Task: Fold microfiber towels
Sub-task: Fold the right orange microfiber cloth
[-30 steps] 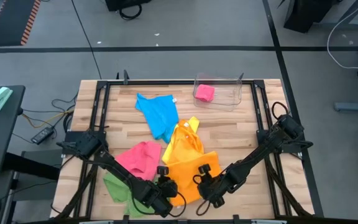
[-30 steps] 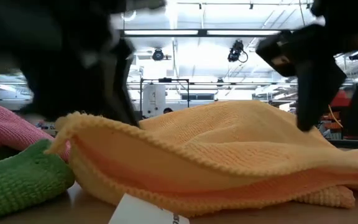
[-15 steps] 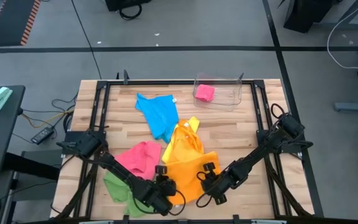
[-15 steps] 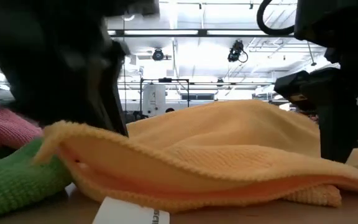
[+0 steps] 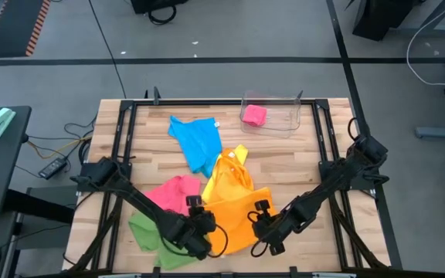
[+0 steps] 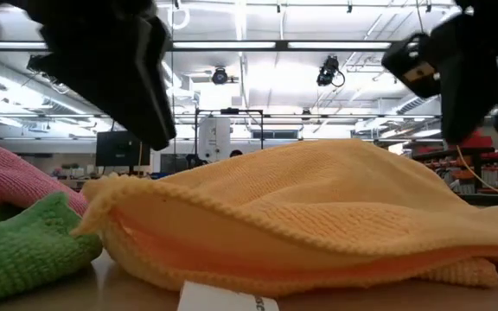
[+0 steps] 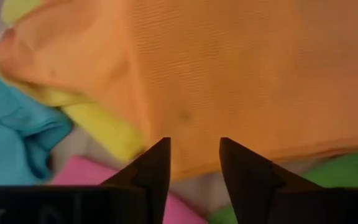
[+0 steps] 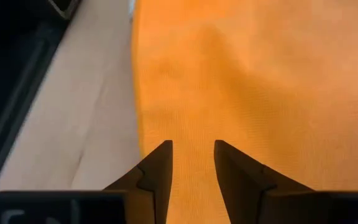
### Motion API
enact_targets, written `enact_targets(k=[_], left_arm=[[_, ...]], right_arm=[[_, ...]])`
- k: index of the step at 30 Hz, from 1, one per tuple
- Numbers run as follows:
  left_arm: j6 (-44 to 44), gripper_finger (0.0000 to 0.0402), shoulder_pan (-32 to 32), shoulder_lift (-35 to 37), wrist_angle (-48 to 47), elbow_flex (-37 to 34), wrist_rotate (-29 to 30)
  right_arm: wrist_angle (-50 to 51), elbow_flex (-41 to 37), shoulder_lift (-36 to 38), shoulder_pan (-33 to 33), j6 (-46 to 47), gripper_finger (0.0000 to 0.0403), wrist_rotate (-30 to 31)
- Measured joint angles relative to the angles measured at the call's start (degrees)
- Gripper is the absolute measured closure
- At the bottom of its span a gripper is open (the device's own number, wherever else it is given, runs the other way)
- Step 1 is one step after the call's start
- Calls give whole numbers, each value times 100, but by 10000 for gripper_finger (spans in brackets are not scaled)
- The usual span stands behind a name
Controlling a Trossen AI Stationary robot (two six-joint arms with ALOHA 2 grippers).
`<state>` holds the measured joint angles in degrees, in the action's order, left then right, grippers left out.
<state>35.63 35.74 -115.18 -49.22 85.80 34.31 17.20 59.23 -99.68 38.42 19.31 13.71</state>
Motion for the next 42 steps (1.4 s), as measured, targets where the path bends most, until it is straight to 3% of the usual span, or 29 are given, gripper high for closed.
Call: enact_targets(k=[3, 12, 19, 27, 30, 38, 42], left_arm=[[10, 224, -140, 12, -104, 0, -64], [-226, 187, -867, 12, -479, 0, -1168], [-827, 199, -1247, 55, -503, 0, -1826], [-1251, 228, -1176, 80, -473, -124, -1753], [-1212, 240, -1077, 464, -179, -820, -1744], [-607, 269, -953, 2192, 3377, -3598, -1746], [-202, 274, -992, 2494, 4436, -4400, -1777]], right_arm=[[-3, -1, 3, 41, -20, 276, 145], [-224, -86, 3, 127, -13, 277, 329], [-271, -86, 1, 344, -92, 277, 581], [-268, -86, 1, 524, -153, 277, 858], [-267, -86, 1, 524, -153, 277, 867], [-422, -86, -2, 396, -325, 277, 899], [-473, -86, -4, 300, -326, 277, 907]])
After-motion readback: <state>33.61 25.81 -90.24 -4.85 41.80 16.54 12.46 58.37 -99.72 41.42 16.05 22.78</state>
